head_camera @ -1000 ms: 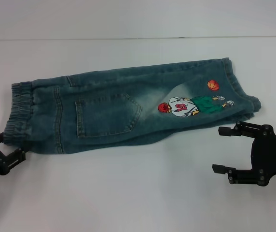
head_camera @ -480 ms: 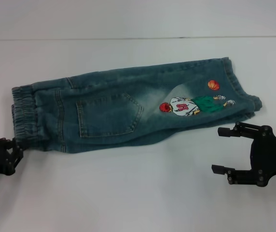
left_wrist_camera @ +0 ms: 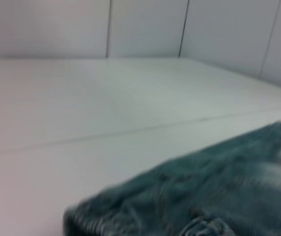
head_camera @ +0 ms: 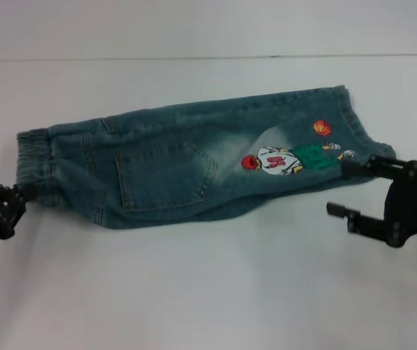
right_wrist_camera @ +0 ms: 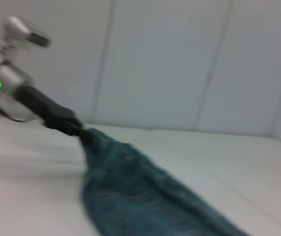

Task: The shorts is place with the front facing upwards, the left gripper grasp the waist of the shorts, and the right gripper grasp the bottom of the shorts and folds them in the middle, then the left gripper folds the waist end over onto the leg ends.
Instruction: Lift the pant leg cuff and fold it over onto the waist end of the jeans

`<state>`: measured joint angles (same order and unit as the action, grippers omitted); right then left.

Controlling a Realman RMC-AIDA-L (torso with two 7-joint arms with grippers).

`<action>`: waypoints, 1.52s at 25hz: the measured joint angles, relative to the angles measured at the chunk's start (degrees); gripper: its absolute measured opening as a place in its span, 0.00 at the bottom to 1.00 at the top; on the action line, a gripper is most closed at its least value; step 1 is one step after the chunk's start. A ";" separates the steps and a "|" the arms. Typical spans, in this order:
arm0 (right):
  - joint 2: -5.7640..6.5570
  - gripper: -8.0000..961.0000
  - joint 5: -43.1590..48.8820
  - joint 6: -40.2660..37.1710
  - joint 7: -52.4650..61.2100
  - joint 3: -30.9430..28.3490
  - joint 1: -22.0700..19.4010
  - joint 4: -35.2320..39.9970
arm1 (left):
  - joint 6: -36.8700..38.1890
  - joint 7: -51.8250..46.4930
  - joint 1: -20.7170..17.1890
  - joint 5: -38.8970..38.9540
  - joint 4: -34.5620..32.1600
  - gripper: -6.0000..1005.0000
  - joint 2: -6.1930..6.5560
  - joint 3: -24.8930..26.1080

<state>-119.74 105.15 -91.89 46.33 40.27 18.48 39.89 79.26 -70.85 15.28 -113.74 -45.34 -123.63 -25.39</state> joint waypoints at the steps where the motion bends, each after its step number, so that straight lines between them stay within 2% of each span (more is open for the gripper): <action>1: -0.01 0.72 -0.94 0.84 -0.18 -0.16 0.12 -0.43 | 1.55 -1.19 0.12 0.02 -1.56 0.05 -0.04 0.01; 5: -0.39 0.69 -6.17 6.89 -0.54 -0.10 1.16 -2.90 | 5.93 -5.52 1.06 0.72 -6.61 0.04 -0.23 -0.02; 10: -0.55 0.48 -13.32 14.43 -6.07 0.29 4.95 -10.94 | 7.92 -11.03 3.83 0.71 -10.64 0.05 -0.19 -0.20; 14: -0.89 0.30 -15.89 20.78 -11.37 0.37 9.96 -18.37 | 9.74 -15.05 6.24 1.29 -12.93 0.05 -0.07 -0.45; 16: -0.92 0.22 -17.80 22.97 -14.53 0.40 12.07 -21.86 | 10.40 -18.69 7.86 1.54 -15.43 0.05 -0.05 -1.95; 21: -1.07 0.01 -20.55 29.17 -20.56 0.40 17.58 -29.69 | 11.57 -23.74 9.22 2.98 -20.47 0.06 -0.23 -4.85; 28: -1.29 0.01 -20.95 39.28 -26.49 -0.31 24.21 -37.88 | 12.72 -30.76 10.08 8.06 -26.80 0.06 -0.26 -10.57; 32: -1.39 0.01 -20.42 40.15 -28.29 0.19 27.60 -41.86 | 14.10 -32.44 10.40 12.37 -28.27 0.06 -0.21 -12.60; 38: -1.79 0.01 -15.57 41.04 -29.77 0.32 31.95 -46.90 | 14.39 -34.40 11.57 13.88 -29.43 0.07 -0.13 -15.51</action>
<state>-121.52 89.58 -50.85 16.56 40.59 50.42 -7.01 93.65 -105.25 26.85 -99.86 -74.77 -123.76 -40.90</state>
